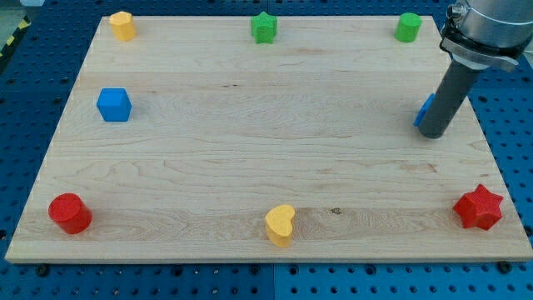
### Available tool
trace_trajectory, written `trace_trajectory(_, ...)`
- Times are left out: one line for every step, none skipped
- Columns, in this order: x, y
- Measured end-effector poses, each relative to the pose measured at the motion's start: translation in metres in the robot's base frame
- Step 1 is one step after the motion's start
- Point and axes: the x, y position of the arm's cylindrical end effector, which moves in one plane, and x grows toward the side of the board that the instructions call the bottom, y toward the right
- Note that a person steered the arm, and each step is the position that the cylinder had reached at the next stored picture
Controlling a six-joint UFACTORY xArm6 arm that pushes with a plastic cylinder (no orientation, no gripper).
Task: Slightly push the triangle upwards
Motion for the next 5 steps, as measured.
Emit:
trace_trajectory(-0.001,-0.002)
trace_trajectory(-0.006,-0.021)
trace_trajectory(-0.037,-0.031)
trace_trajectory(-0.042,-0.031)
trace_trajectory(-0.042,-0.031)
